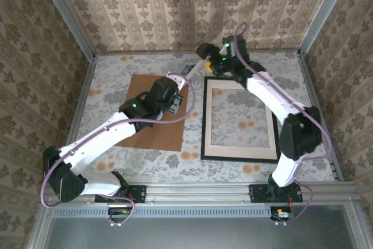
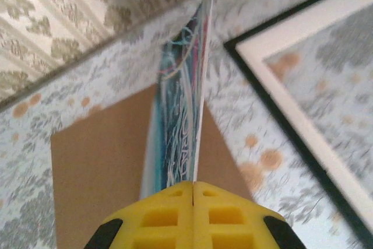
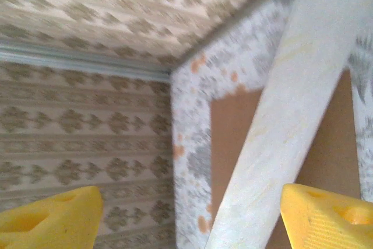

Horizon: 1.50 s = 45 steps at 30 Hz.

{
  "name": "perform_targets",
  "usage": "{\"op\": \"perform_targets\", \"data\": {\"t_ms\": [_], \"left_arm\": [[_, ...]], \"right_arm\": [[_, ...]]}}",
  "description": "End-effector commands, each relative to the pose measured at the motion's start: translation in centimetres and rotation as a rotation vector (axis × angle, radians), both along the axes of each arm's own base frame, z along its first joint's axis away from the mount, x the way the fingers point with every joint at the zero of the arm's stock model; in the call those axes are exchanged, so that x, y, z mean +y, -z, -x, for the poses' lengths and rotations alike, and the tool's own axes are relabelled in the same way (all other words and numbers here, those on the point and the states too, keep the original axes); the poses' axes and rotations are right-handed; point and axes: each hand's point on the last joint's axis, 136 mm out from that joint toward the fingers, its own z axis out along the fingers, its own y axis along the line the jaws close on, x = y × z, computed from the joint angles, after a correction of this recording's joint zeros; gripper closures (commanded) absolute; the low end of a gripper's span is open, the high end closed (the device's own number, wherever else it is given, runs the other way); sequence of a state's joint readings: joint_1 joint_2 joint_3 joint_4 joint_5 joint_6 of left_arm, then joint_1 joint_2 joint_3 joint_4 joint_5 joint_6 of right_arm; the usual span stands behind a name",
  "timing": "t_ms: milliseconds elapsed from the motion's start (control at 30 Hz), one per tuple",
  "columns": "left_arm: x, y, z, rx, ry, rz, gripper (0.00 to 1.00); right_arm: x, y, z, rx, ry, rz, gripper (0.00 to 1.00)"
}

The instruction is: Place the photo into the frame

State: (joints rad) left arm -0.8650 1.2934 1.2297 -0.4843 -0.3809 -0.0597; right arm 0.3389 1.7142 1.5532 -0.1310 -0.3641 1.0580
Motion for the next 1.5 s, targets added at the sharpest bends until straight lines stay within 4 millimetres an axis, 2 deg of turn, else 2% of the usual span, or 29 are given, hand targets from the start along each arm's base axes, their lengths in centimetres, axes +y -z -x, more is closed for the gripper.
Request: {"op": "perform_targets", "data": {"t_ms": [0, 33, 133, 267, 367, 433, 567, 633, 800, 867, 1000, 1033, 1133, 1233, 1367, 1467], "left_arm": [[-3.0, -5.9, 1.0, -0.009, 0.118, 0.21, 1.0], [-3.9, -7.2, 1.2, -0.006, 0.149, 0.256, 1.0], [-5.8, -10.5, 1.8, 0.001, 0.223, 0.379, 1.0], [-6.7, -13.6, 2.6, 0.05, 0.296, 0.597, 1.0], [-5.8, -13.9, 2.6, 0.129, 0.289, 0.796, 1.0], [-4.1, -12.4, 1.7, 0.195, 0.223, 0.913, 1.0], [0.1, -7.0, 0.0, 0.308, 0.016, 1.064, 1.0], [1.5, -4.1, -0.2, 0.351, -0.078, 1.088, 1.0], [4.4, 3.3, 0.1, 0.456, -0.275, 1.126, 1.0], [5.6, 5.9, 0.5, 0.48, -0.346, 1.115, 1.0], [7.1, 9.6, 1.6, 0.517, -0.425, 1.078, 1.0], [8.2, 10.3, 1.4, 0.507, -0.46, 1.074, 1.0], [9.3, 12.1, 1.8, 0.521, -0.498, 1.039, 1.0], [10.2, 13.8, 2.3, 0.535, -0.535, 0.993, 1.0], [10.6, 15.5, 2.7, 0.559, -0.558, 0.965, 1.0], [10.6, 15.8, 2.7, 0.568, -0.556, 0.965, 1.0]], "right_arm": [[-4.8, -8.9, 3.9, -0.235, 0.0, -0.002, 0.14], [-6.8, -9.9, 4.8, -0.263, 0.028, 0.026, 0.13], [-11.0, -11.3, 7.5, -0.337, 0.088, 0.129, 0.07], [-13.7, -11.0, 10.7, -0.39, 0.116, 0.28, 0.02], [-14.5, -8.9, 11.7, -0.362, 0.13, 0.345, 0.0], [-14.1, -6.3, 11.6, -0.293, 0.1, 0.343, 0.0], [-11.7, 0.7, 11.1, -0.102, -0.039, 0.245, 0.0], [-10.8, 3.8, 11.2, -0.016, -0.084, 0.209, 0.01], [-9.5, 11.4, 12.7, 0.166, -0.139, 0.226, 0.01], [-9.0, 13.7, 13.4, 0.214, -0.158, 0.231, 0.01], [-7.7, 17.8, 14.3, 0.293, -0.209, 0.264, 0.01], [-7.2, 18.7, 14.3, 0.307, -0.223, 0.268, 0.01], [-5.8, 20.6, 14.6, 0.335, -0.272, 0.301, 0.02], [-5.0, 21.6, 14.5, 0.35, -0.296, 0.329, 0.04], [-4.0, 22.8, 14.6, 0.367, -0.33, 0.351, 0.06], [-3.3, 23.5, 14.4, 0.372, -0.354, 0.367, 0.09]]}}
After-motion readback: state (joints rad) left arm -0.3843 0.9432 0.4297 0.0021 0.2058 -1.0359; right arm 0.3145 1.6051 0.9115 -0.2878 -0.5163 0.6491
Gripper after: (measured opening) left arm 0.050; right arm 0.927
